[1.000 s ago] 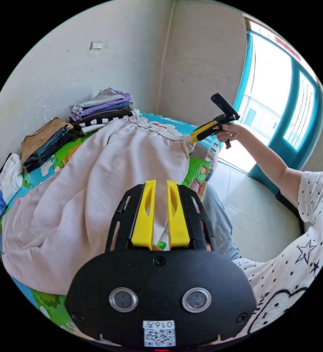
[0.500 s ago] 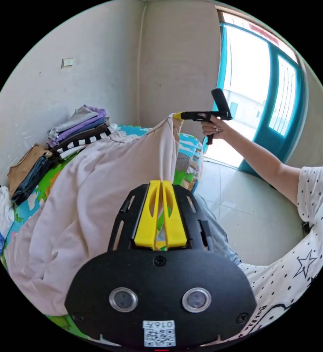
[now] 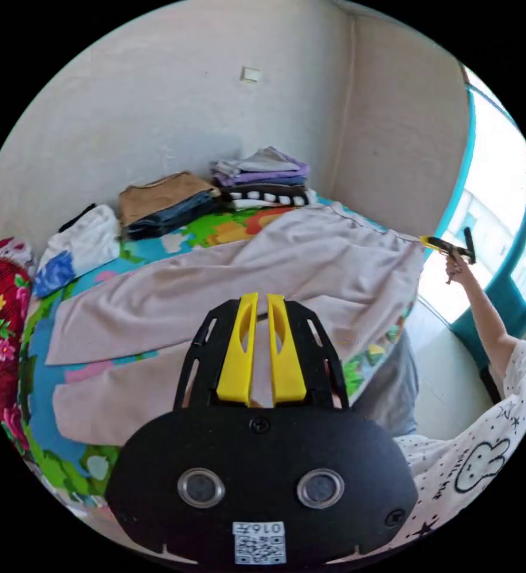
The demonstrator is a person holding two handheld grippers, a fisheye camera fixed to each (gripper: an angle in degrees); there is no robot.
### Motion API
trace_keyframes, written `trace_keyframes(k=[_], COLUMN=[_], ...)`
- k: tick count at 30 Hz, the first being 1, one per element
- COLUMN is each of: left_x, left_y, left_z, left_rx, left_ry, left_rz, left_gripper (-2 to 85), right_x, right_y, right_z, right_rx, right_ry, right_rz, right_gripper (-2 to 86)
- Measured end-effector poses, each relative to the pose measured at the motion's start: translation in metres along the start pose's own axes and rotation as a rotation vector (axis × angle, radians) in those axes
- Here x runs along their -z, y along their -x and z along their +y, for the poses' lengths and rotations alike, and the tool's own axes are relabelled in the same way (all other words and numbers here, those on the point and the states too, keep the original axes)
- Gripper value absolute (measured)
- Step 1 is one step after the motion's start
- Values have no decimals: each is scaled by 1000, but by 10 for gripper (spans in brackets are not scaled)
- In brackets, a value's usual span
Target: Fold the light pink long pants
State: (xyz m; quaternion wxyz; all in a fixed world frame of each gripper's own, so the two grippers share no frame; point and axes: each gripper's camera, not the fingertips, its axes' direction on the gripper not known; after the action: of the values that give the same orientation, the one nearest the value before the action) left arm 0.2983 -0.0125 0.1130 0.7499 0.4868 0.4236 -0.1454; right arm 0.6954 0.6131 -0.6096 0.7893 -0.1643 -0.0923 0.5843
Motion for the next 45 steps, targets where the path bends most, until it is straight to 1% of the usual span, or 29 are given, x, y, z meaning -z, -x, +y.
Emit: trace_keyframes(k=[1, 2, 3, 4, 5, 6, 7, 8, 9, 10, 11, 12, 14, 15, 17, 22, 25, 26, 29, 30, 31, 32, 35, 39, 43, 45], left_x=[7, 14, 17, 23, 28, 30, 33, 36, 37, 37, 35, 32, 21, 18, 10, -9, -23, -22, -20, -19, -17, -13, 4, 39, 74, 82], left_y=[39, 78, 97, 135, 172, 189, 225, 260, 277, 310, 341, 355, 404, 414, 449, 501, 529, 536, 548, 550, 555, 559, 572, 595, 626, 638], left_z=[0, 1, 3, 5, 8, 9, 10, 10, 9, 8, 6, 4, -4, -6, -17, -34, -36, -35, -29, -28, -25, -22, -11, 4, 21, 27], left_rx=[65, 122, 154, 215, 272, 293, 336, 386, 405, 444, 464, 470, 468, 471, 477, 505, 542, 535, 463, 448, 427, 419, 412, 423, 450, 456], left_ry=[27, 56, 72, 100, 118, 127, 153, 171, 177, 187, 213, 229, 269, 271, 257, 228, 245, 212, 200, 205, 209, 213, 228, 165, 116, 112], left_rz=[-118, -236, -295, -401, -484, -515, -566, -592, -596, -570, -497, -461, -325, -315, -293, -239, -142, -154, -192, -174, -160, -171, -236, -213, -157, -163], left_gripper=[34, 40, 44, 46, 49, 50, 51, 53, 53, 54, 57, 58, 60, 62, 66, 84, 84, 74, 34, 27, 19, 13, 4, 2, 1, 2], right_x=[7, 11, 11, 6, -7, -15, -33, -53, -63, -85, -109, -122, -183, -199, -258, -346, -383, -394, -412, -413, -413, -414, -414, -416, -443, -461], right_y=[15, 37, 51, 83, 119, 138, 175, 212, 230, 264, 298, 314, 381, 397, 459, 553, 588, 598, 623, 628, 639, 650, 681, 719, 770, 791], right_z=[-6, -12, -16, -24, -36, -42, -54, -64, -69, -78, -88, -93, -110, -113, -121, -127, -135, -139, -140, -140, -140, -139, -141, -165, -185, -185], right_rx=[-15, 15, 50, 148, 255, 307, 400, 480, 512, 564, 617, 638, 737, 770, 866, 1022, 1007, 994, 1041, 1049, 1067, 1104, 1199, 1159, 1173, 1204], right_ry=[-98, -179, -211, -239, -212, -186, -137, -103, -93, -77, -44, -21, 127, 173, 319, 500, 603, 627, 651, 648, 641, 631, 561, 481, 504, 517], right_rz=[49, 65, 62, 40, 6, -13, -54, -93, -112, -150, -188, -205, -238, -234, -192, -141, -156, -169, -158, -178, -226, -224, -142, -149, -80, -23], right_gripper=[81, 86, 87, 88, 89, 90, 91, 93, 94, 95, 96, 96, 99, 100, 107, 109, 106, 102, 76, 58, 22, 13, 1, -3, -3, -3])
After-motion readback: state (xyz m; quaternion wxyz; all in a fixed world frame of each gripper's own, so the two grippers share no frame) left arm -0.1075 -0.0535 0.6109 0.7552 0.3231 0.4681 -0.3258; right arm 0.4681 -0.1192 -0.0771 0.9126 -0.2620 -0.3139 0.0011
